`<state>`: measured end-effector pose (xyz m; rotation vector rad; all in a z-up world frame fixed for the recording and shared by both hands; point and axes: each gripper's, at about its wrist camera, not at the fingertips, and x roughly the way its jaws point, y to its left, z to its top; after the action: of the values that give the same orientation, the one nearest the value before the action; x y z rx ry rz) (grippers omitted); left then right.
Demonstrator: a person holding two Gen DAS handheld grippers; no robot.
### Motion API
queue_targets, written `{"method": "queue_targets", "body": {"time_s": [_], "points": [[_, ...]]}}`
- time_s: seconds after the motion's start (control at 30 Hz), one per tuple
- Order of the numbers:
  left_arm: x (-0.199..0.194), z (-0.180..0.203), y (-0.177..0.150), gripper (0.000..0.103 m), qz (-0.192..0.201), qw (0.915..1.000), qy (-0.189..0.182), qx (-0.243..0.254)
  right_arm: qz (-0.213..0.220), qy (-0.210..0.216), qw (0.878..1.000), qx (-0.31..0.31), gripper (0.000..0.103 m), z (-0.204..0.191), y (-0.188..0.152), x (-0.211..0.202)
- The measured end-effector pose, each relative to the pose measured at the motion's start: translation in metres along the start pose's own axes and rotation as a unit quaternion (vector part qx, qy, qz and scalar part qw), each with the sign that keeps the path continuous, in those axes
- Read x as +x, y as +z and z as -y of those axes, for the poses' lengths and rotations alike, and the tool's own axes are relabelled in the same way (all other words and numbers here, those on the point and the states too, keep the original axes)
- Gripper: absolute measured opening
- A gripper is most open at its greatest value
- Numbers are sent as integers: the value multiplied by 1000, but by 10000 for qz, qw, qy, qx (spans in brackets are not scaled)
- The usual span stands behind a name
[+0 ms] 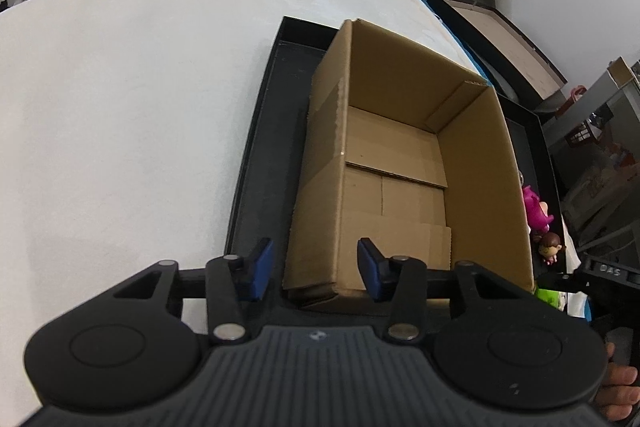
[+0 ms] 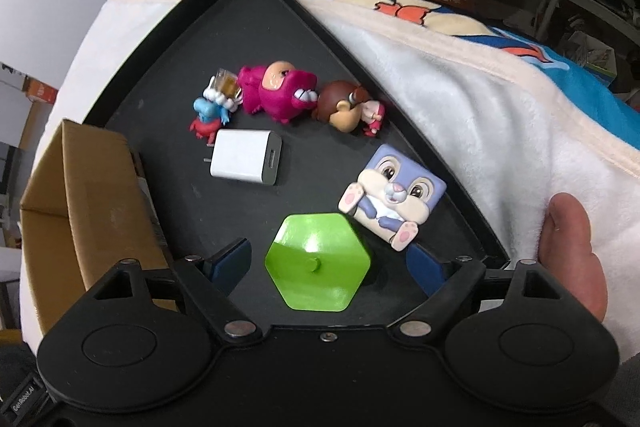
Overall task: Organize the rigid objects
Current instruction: 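Move the left tool to the box wall while the right tool grasps the green hexagonal cup, then carry the green cup over the box with the right tool and release it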
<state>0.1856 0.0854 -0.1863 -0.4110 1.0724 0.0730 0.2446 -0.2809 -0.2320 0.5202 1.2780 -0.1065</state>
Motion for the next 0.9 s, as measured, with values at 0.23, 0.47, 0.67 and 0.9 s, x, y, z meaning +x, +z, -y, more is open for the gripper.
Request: {"method": "queue_targets", "body": {"time_s": [0.23,0.47,0.67,0.9], "points": [[1,1,-4,25,-25,10000,-70,25,-279,-170,9994,-149,70,-8,-6,11],[2,3,-5,19,10,10000,-22,48,-360,-340,9987,-117,66,-14,-3,16],[-5,5,-7,19,72,9998,43,176,-367,-428,9982,-226,58,-20,-3,17],[-4,4,-5,19,123,9998,-2,171,-317,-371,9977,-471,57,-36,-6,8]]}}
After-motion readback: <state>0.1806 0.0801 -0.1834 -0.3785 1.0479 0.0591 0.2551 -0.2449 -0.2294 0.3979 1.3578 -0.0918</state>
